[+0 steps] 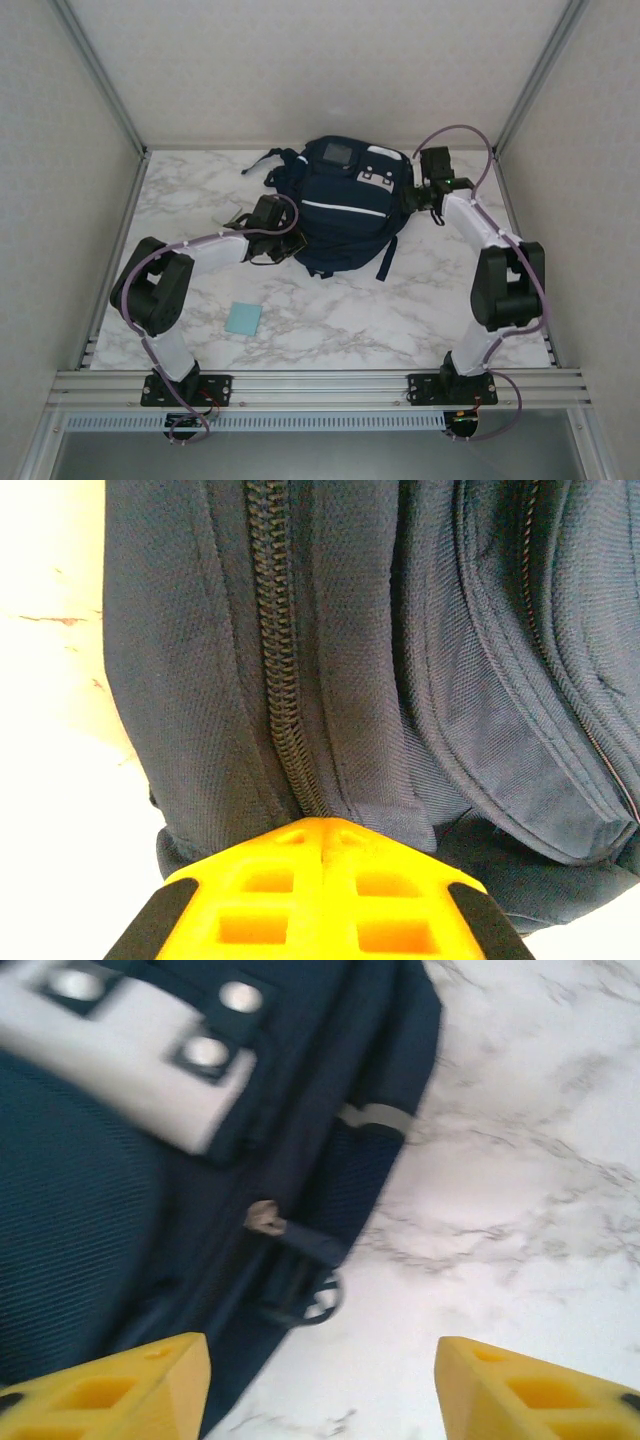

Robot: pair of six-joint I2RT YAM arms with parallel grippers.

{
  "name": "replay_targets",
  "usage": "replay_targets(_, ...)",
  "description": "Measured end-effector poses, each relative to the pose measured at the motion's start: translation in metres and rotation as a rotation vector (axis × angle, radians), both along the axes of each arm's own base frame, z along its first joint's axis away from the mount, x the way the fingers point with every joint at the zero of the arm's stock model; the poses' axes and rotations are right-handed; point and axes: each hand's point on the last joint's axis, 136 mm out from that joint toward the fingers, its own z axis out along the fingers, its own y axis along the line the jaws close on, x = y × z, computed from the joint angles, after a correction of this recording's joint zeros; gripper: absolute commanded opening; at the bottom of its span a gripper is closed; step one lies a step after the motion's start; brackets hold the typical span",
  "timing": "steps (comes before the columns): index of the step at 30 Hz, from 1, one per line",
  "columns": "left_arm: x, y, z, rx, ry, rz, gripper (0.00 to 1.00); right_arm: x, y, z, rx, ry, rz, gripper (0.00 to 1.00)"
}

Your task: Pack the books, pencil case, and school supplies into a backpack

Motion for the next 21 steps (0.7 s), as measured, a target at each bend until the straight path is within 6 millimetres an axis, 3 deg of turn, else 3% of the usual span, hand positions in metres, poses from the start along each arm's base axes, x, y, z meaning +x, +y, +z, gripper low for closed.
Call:
replay_targets(5,0.002,0.0,0.002,0.02,-0.01,-0.025,0.0,-0.014,0.042,0.011,0.142,0.007,0.058,0.63)
replay_targets(9,0.003,0.0,0.0,0.033,-0.027,-0.053,0.0,-0.015,0.053,0.006,0.217,0.036,0.034,0.69)
replay_targets(17,0.005,-0.009,-0.002,0.059,-0.064,-0.119,0.0,-0.002,0.064,-0.048,0.307,0.175,-0.086,0.66)
replay_targets(21,0.006,-0.012,-0.002,0.062,-0.071,-0.131,0.0,-0.002,0.071,-0.063,0.342,0.216,-0.105,0.65)
